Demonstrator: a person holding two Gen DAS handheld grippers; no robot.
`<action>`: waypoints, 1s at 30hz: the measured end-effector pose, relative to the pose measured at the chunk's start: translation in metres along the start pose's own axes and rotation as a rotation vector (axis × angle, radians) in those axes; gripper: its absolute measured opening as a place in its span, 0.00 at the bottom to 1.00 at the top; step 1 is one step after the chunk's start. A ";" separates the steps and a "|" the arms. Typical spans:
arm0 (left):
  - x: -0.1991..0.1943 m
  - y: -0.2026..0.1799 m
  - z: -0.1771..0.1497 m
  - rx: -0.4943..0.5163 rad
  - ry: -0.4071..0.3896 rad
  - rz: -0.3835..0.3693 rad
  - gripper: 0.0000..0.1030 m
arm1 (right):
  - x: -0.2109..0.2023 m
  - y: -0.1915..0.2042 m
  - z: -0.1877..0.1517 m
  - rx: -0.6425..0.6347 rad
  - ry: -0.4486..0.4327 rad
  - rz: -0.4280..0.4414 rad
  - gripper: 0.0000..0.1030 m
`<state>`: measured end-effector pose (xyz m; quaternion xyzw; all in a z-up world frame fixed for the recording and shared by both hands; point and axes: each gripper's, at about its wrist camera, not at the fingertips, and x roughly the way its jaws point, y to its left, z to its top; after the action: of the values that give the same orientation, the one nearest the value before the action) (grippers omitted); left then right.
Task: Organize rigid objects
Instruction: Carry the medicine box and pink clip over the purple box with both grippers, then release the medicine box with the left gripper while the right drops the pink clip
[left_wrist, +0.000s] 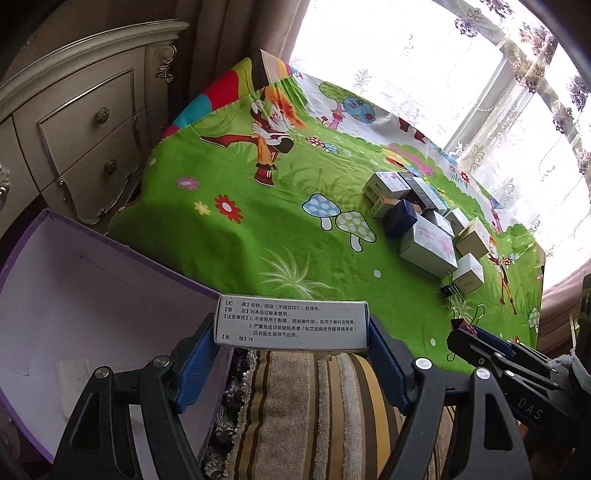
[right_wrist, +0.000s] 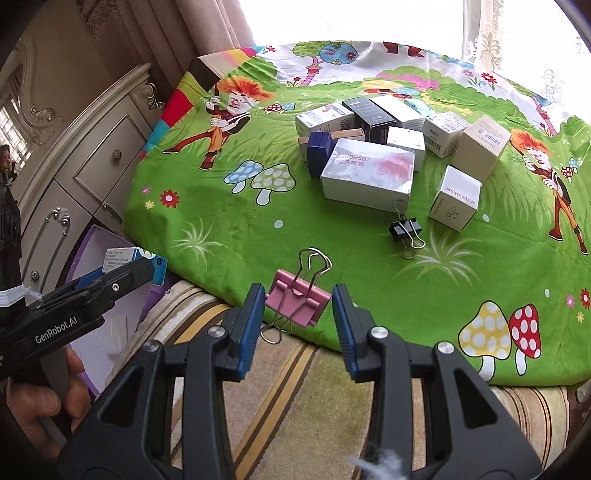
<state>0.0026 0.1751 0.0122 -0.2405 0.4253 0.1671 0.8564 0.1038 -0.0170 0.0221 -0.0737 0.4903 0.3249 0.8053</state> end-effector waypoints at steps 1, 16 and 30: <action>-0.004 0.010 -0.002 -0.013 -0.009 0.013 0.75 | 0.000 0.010 0.000 -0.019 0.004 0.006 0.41; -0.034 0.129 -0.020 -0.226 -0.061 0.090 0.75 | 0.029 0.152 -0.013 -0.316 0.097 0.105 0.41; -0.034 0.171 -0.029 -0.310 -0.055 0.114 0.75 | 0.063 0.200 -0.019 -0.430 0.184 0.138 0.41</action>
<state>-0.1198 0.2979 -0.0217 -0.3405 0.3836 0.2856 0.8095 -0.0096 0.1584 0.0002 -0.2391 0.4852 0.4678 0.6989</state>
